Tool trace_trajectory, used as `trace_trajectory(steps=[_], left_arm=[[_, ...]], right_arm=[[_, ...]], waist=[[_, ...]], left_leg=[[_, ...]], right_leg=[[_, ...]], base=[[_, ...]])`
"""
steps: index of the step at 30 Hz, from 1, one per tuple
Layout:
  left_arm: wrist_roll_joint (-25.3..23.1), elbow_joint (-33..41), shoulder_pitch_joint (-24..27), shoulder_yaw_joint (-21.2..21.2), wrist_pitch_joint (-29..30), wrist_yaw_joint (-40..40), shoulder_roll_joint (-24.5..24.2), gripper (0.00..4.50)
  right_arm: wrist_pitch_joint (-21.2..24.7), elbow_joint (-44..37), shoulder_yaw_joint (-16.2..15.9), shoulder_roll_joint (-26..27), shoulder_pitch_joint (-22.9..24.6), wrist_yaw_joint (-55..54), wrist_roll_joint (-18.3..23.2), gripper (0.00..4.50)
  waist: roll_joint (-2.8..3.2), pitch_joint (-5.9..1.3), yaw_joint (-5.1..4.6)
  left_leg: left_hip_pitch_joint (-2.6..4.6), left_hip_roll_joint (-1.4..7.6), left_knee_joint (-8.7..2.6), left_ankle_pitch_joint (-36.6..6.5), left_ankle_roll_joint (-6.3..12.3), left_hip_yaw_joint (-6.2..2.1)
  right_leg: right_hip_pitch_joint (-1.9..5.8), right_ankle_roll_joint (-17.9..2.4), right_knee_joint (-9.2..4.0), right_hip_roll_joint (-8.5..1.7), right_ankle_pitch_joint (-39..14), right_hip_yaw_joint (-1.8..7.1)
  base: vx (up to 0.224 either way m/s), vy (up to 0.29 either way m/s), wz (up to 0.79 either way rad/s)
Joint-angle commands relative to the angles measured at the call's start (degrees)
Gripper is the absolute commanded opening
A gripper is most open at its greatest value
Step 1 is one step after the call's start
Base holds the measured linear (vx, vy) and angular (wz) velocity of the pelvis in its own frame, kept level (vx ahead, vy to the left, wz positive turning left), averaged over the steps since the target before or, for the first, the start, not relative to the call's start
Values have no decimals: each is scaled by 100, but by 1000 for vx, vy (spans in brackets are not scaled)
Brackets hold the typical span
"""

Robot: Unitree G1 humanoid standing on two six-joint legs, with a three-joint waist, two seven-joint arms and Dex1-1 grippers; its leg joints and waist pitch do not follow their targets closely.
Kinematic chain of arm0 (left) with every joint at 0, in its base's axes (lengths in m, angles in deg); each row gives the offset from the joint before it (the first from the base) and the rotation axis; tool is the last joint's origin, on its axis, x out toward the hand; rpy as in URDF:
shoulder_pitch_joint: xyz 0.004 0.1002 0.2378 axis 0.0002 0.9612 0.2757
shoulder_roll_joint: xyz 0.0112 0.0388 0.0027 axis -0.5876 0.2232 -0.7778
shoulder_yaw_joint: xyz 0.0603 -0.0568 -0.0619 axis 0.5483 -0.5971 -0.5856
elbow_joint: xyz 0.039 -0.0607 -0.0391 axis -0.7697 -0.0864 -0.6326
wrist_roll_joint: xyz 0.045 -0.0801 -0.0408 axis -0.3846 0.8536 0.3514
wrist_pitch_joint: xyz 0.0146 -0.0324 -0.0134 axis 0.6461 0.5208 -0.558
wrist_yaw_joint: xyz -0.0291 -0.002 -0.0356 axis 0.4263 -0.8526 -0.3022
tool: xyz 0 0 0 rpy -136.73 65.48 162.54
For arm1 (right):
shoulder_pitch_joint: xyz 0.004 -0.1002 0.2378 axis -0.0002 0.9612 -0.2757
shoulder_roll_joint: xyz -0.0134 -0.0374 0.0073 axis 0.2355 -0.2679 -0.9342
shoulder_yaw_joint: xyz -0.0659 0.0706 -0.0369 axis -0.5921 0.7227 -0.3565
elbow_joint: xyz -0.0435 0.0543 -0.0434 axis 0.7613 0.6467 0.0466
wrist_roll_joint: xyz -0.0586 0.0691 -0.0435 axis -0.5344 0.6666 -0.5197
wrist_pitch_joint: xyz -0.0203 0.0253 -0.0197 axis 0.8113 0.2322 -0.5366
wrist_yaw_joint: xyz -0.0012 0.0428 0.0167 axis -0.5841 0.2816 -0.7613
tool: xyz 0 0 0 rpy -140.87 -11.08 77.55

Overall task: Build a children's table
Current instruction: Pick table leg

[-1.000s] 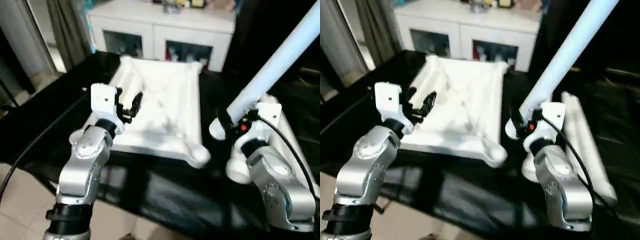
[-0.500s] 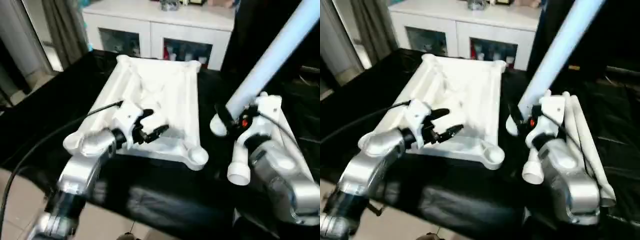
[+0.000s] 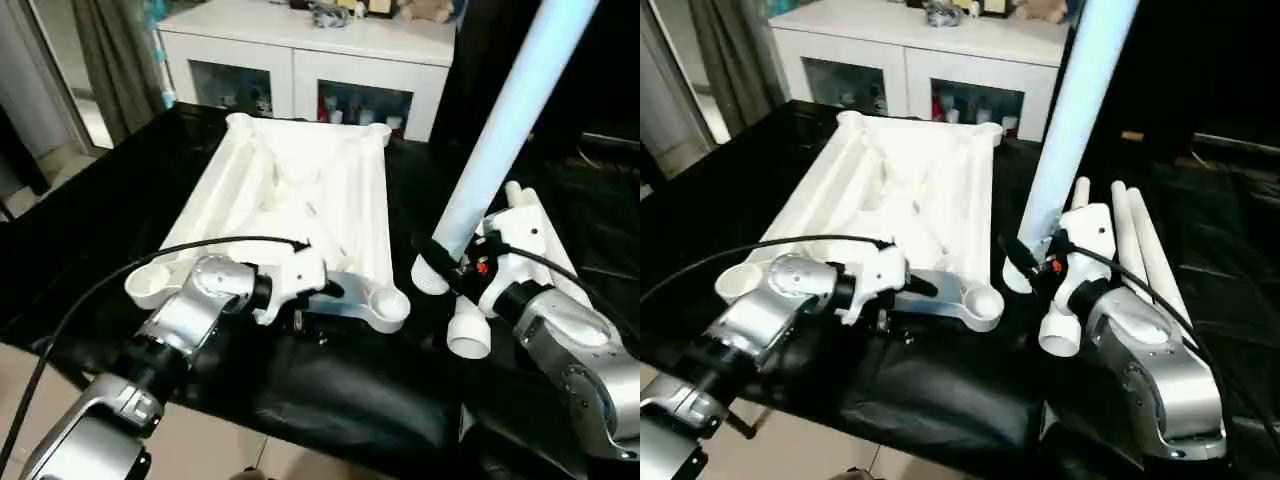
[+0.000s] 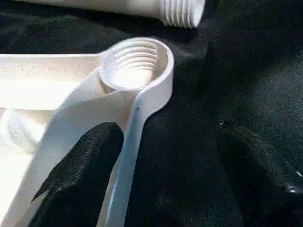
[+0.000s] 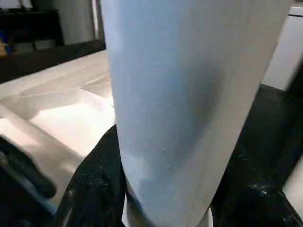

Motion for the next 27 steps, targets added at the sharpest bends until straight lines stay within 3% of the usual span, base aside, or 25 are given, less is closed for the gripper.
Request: trace_trajectory(steps=[1, 2, 5, 9, 15, 23, 27], left_arm=[[-266, -462, -222, 15, -340, 349, 46, 335], [-263, -549, -257, -4, -391, 394, 62, 306], [-228, -715, -376, -56, -493, 430, 86, 290], [-177, -858, -548, -145, -537, 233, 91, 255], [-269, -1195, -634, -84, -794, -7, 67, 208], [-330, -1531, -729, -141, -1015, -5, 137, 145], [-318, -1715, -819, -195, -1131, -32, 171, 120]], right_arm=[[-45, -125, 74, 30, 7, -53, 33, 191], [-53, -133, 76, 40, 18, -58, 42, 191], [-100, -159, 64, 31, 53, -51, 32, 191], [-110, -279, 164, 146, 128, 2, 251, 191], [-62, -357, 160, 200, 229, -5, 270, 191], [-60, -426, 145, 241, 335, -81, 260, 191], [-67, -463, 131, 258, 383, -94, 258, 191]], waist=[[-91, -343, -4], [-87, -368, 21], [-91, -374, 32], [-80, -350, 38], [-76, -320, 28], [-41, -336, 32], [-42, -327, 35]], left_leg=[[97, 371, -490, -1563, -143, -126], [97, 374, -463, -1326, -54, -111], [110, 388, -441, -1072, 61, -83], [123, 401, -446, -1175, 119, -66], [145, 406, -494, -1609, -81, -77], [140, 411, -495, -1550, -119, -84], [143, 413, -504, -1627, -128, -86]], right_leg=[[147, -990, -485, -382, -1065, 179], [168, -1053, -450, -388, -771, 177], [164, -1200, -406, -370, -356, 165], [154, -1303, -427, -377, -487, 171], [125, -1186, -483, -379, -1116, 183], [139, -1225, -454, -382, -743, 186], [139, -1233, -467, -386, -835, 187]], base=[[0, 0, 0], [0, 0, 0], [0, 0, 0], [0, 0, 0], [0, 0, 0], [0, 0, 0], [0, 0, 0]])
